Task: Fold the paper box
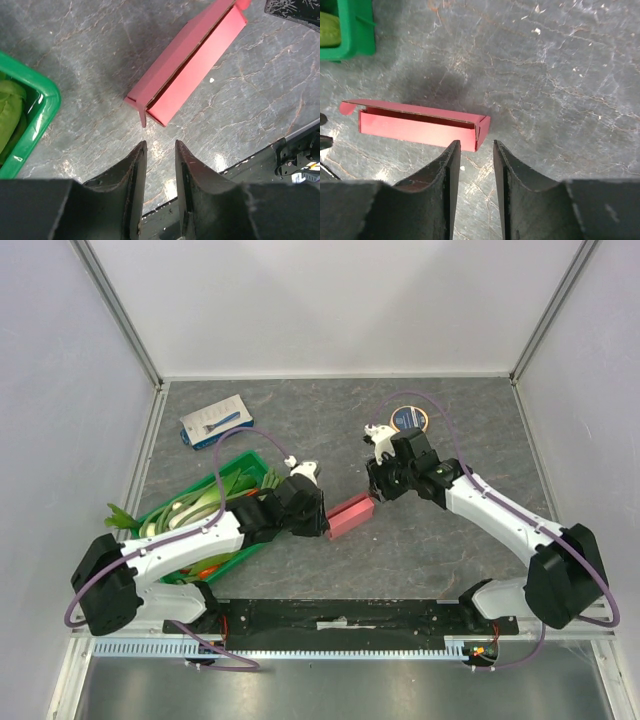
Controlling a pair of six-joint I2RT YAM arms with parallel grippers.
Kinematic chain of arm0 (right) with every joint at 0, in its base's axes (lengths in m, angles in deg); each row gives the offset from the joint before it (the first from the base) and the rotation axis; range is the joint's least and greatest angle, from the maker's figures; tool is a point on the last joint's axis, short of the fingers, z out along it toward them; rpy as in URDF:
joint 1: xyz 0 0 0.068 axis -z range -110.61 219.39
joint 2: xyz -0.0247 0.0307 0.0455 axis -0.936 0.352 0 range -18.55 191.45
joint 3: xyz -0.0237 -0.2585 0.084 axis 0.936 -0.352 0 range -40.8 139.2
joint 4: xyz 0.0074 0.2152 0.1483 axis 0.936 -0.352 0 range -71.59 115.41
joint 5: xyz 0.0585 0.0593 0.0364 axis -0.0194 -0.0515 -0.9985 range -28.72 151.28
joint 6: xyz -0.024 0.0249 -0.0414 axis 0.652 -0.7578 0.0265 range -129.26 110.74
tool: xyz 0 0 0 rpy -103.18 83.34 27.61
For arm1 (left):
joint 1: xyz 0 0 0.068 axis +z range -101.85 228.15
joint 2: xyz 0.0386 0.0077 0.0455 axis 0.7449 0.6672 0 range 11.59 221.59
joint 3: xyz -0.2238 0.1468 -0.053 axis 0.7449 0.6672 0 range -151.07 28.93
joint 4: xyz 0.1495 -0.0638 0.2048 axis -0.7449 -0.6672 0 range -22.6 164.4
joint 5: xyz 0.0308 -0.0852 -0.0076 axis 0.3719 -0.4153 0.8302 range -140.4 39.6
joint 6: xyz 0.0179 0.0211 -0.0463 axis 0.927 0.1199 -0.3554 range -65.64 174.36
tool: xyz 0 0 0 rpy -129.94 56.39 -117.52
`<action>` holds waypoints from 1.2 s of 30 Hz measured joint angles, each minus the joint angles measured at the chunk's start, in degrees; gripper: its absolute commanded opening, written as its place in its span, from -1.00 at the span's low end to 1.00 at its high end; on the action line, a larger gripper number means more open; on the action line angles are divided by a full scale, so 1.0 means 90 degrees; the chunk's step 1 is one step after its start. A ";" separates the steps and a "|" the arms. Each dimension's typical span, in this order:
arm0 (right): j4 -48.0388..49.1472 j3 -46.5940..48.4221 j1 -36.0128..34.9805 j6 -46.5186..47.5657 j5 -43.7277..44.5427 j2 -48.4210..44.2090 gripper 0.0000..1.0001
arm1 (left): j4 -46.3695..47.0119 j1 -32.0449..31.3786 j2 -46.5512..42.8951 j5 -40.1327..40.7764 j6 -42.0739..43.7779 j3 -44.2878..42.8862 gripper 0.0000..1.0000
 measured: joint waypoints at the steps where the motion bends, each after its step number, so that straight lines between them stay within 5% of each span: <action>1: -0.0068 0.0000 -0.0002 0.0090 -0.0078 0.0102 -0.24 | -0.0066 0.0000 0.0007 -0.0002 -0.0056 -0.0002 -0.29; 28: -0.0107 0.0024 0.0000 0.0440 -0.0250 0.0471 -0.18 | -0.0733 0.0046 0.0704 0.0522 0.0032 -0.0852 -0.13; 36: -0.0015 0.0131 0.0000 0.0486 -0.0080 0.0665 -0.16 | -0.0772 0.0097 0.1025 0.0493 0.0257 -0.0920 -0.37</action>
